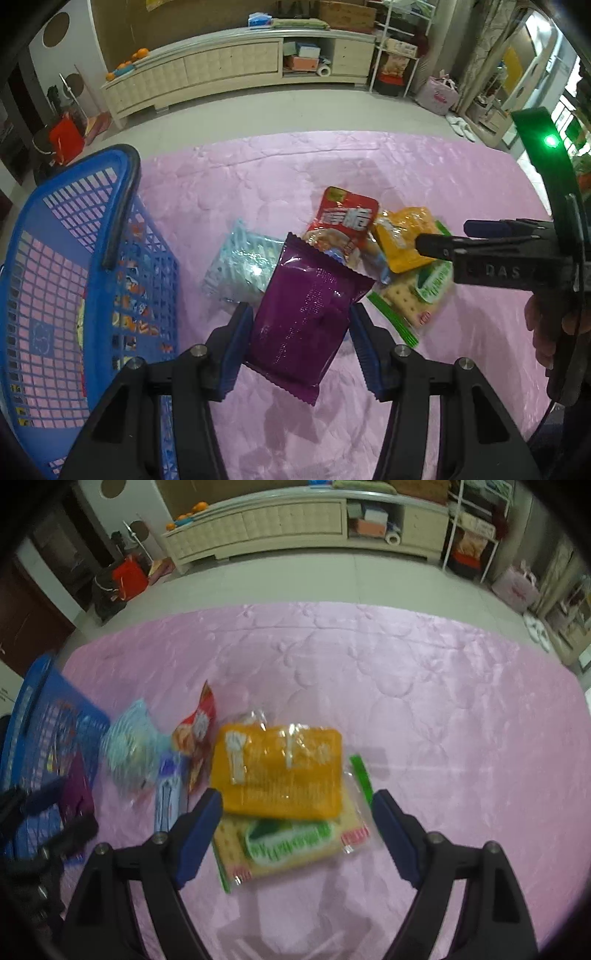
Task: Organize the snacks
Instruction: 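Grasp the purple pouch with the left tool, then grasp the yellow pouch with the right tool while the left tool lifts the purple pouch, then carry the purple pouch over the basket and open the left tool while the right tool holds the yellow pouch, then move the yellow pouch over the basket and open the right tool, then move both tools back over the remaining snacks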
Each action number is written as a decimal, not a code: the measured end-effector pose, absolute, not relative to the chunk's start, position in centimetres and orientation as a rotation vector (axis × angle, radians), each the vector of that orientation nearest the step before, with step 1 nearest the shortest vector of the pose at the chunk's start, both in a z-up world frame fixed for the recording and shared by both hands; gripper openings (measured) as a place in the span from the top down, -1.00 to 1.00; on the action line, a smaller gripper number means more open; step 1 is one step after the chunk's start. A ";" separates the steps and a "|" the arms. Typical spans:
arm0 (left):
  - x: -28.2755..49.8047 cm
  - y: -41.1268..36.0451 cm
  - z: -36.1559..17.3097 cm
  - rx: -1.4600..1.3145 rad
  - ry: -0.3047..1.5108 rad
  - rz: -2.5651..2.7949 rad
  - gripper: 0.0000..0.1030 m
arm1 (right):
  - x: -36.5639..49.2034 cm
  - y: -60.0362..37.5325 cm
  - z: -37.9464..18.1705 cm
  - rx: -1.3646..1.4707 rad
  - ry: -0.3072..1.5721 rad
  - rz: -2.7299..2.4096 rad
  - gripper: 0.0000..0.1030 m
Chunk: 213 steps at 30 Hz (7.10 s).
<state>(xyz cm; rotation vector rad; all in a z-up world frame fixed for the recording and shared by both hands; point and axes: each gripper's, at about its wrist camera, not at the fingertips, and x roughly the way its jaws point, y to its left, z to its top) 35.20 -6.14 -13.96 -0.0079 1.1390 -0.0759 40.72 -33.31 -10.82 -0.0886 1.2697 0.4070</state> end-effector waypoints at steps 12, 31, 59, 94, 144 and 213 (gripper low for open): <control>35.9 -6.8 -13.7 0.027 1.150 -0.090 0.00 | 43.1 -30.5 -12.8 -0.041 1.355 0.372 -0.69; 36.3 -6.2 -14.6 -0.004 1.169 -0.087 0.00 | 44.0 -26.6 -13.6 -0.118 1.371 0.354 -0.72; 31.7 -5.5 -9.0 -0.068 1.081 -0.108 0.00 | 37.3 -27.5 -7.3 -0.114 1.193 0.467 0.83; 20.9 11.6 -2.5 -0.217 0.989 0.016 0.00 | 24.7 -10.7 1.7 -0.266 1.056 0.714 0.83; 26.0 16.4 -2.9 -0.223 1.019 0.024 -0.58 | 29.4 -7.4 1.2 -0.261 1.055 0.659 0.82; 26.8 -3.5 -3.0 0.038 1.075 -0.099 -0.59 | 28.7 -26.5 1.7 -0.173 1.100 0.315 -0.56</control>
